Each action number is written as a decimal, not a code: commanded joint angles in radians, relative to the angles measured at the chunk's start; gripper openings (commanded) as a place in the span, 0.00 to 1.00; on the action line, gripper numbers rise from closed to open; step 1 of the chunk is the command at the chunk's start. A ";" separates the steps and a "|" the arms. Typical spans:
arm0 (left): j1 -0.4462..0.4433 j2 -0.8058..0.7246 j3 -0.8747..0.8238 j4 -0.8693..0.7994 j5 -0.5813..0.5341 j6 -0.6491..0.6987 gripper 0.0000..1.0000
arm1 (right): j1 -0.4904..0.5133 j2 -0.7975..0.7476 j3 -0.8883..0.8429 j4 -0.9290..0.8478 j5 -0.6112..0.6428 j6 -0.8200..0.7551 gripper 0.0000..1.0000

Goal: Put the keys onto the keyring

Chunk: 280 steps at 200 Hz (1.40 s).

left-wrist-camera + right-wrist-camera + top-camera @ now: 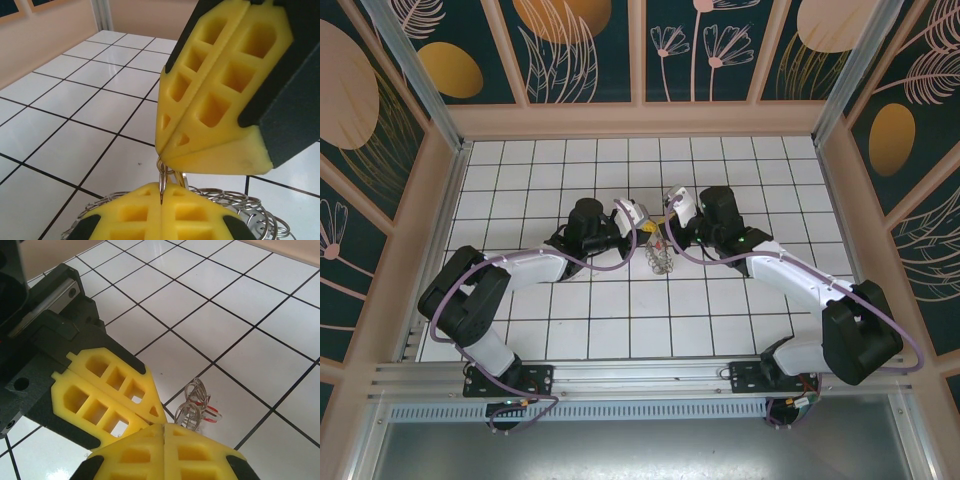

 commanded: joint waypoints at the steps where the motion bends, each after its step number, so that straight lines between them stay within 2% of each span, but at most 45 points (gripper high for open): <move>1: -0.003 0.013 0.027 0.017 0.007 0.000 0.00 | -0.004 -0.022 0.033 0.013 0.015 -0.008 0.00; 50: -0.003 0.001 -0.015 0.070 0.003 -0.028 0.00 | -0.017 -0.007 0.019 -0.010 0.066 0.048 0.00; 64: -0.004 0.005 -0.018 0.084 0.008 -0.039 0.00 | -0.045 -0.005 0.015 -0.003 0.057 0.053 0.00; 105: -0.003 0.006 -0.031 0.132 0.005 -0.064 0.00 | -0.045 0.027 0.036 -0.017 0.052 0.061 0.00; 145: -0.004 0.007 -0.033 0.114 0.005 -0.057 0.00 | -0.044 0.006 0.035 0.018 -0.010 0.056 0.00; 172: -0.004 0.004 -0.031 0.096 0.004 -0.047 0.09 | -0.043 -0.013 0.033 0.035 -0.056 0.055 0.00; 280: -0.003 0.003 0.018 -0.003 0.028 -0.005 0.19 | -0.037 -0.022 0.043 0.018 -0.092 0.034 0.00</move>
